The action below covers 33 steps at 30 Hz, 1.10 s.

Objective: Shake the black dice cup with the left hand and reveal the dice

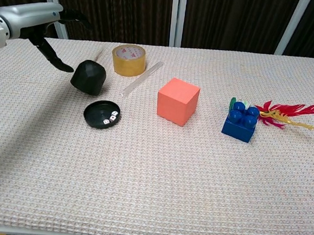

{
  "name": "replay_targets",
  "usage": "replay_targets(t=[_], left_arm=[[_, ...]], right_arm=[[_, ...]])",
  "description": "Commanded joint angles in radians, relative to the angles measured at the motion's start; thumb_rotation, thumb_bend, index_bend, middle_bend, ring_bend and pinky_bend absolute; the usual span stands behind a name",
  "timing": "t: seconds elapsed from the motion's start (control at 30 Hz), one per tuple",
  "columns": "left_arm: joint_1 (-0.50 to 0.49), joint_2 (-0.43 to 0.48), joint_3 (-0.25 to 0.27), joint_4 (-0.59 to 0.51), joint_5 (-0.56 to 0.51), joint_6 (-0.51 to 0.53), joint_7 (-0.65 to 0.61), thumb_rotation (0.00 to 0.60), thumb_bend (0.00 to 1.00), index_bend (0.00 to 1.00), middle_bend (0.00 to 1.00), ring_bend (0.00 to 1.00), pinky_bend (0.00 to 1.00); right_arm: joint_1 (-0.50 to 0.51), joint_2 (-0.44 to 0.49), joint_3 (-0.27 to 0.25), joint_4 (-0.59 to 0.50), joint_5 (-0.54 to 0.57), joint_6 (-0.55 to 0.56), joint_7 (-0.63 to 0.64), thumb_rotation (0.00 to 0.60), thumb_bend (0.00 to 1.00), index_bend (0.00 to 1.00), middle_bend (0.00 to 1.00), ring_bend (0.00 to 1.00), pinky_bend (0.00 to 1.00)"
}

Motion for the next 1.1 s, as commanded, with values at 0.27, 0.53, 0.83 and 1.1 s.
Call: replay_targets(t=[0.27,0.53,0.83,1.1], left_arm=[[0.091,0.077,0.014,-0.090,0.058,0.176,0.034,0.600,0.10,0.16,0.05,0.00,0.09],[0.259,0.175,0.065,-0.251,0.125,0.417,0.053,0.600,0.10,0.16,0.09,0.00,0.08],[0.432,0.261,0.170,-0.324,0.221,0.613,0.161,0.600,0.02,0.17,0.11,0.00,0.07],[0.536,0.272,0.246,-0.282,0.296,0.682,0.178,0.600,0.00,0.17,0.11,0.00,0.07]], right_arm=[[-0.001,0.003,0.001,0.006,-0.005,0.004,0.019,0.600,0.14,0.00,0.00,0.00,0.00],[-0.013,0.016,0.002,0.002,-0.023,0.033,0.056,0.600,0.14,0.00,0.00,0.00,0.00],[-0.028,0.025,0.002,-0.003,-0.047,0.073,0.078,0.600,0.14,0.00,0.00,0.00,0.00],[-0.036,0.021,-0.007,0.002,-0.070,0.090,0.071,0.600,0.14,0.00,0.00,0.00,0.00]])
